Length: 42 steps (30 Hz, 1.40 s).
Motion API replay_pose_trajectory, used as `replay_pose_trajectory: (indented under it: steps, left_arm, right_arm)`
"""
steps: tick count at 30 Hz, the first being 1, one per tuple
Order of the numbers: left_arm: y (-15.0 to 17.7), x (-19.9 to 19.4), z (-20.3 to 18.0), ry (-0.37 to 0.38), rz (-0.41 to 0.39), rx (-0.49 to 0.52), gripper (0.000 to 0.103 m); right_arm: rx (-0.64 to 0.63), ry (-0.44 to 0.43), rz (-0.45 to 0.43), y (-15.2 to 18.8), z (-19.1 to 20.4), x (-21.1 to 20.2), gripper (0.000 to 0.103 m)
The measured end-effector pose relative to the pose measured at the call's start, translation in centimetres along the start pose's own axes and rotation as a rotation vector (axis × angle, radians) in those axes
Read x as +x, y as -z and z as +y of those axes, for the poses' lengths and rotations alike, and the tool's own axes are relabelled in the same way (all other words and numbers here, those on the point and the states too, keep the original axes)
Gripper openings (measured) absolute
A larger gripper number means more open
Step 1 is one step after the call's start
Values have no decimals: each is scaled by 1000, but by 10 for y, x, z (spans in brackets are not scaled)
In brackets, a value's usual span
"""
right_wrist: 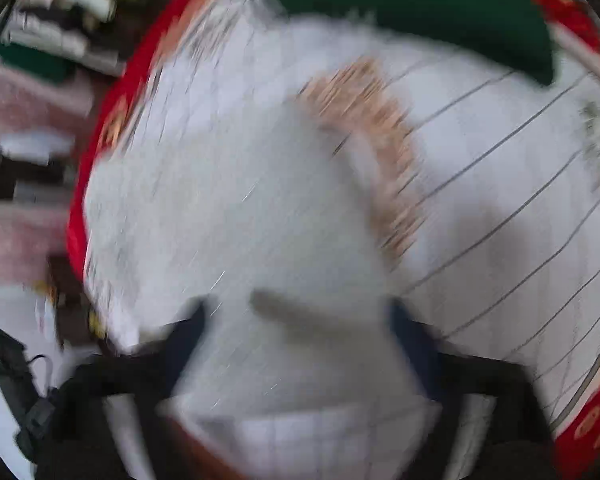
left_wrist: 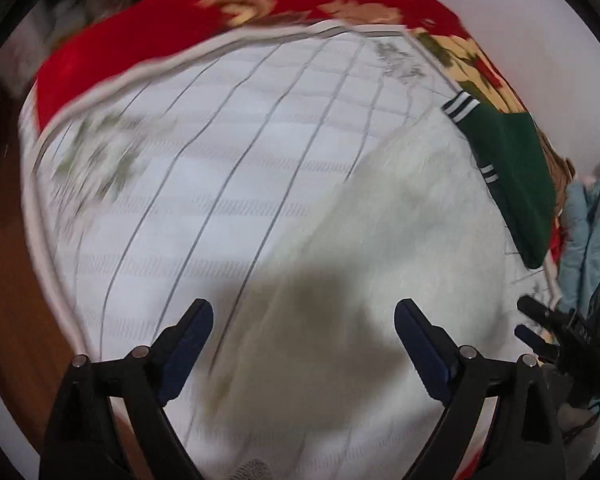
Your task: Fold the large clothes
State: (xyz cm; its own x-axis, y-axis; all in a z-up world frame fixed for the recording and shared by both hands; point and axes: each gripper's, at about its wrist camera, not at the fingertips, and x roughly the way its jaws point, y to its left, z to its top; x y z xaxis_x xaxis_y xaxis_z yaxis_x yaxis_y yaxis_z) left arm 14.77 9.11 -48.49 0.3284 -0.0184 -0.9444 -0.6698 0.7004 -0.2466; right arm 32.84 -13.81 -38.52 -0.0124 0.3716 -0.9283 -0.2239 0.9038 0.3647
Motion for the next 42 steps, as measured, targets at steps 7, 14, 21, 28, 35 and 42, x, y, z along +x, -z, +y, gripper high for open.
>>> replay_pose_trajectory:
  steps: [7, 14, 21, 28, 35, 42]
  left_arm:
    - [-28, 91, 9, -3, 174, 7, 103]
    - [-12, 69, 10, -39, 201, 65, 103]
    - [-14, 11, -46, -67, 140, 201, 103]
    - [-42, 81, -101, -187, 168, 349, 103]
    - [-42, 110, -48, -67, 253, 180, 103]
    - [-49, 102, -49, -31, 249, 183, 103]
  right_arm:
    - [106, -459, 240, -1, -63, 104, 91]
    - [348, -445, 192, 50, -67, 84, 52]
    - [346, -71, -25, 63, -50, 1, 71]
    - [164, -100, -13, -8, 20, -12, 43]
    - [-11, 81, 273, -54, 84, 74, 27]
    - [-53, 254, 238, -71, 114, 90, 27]
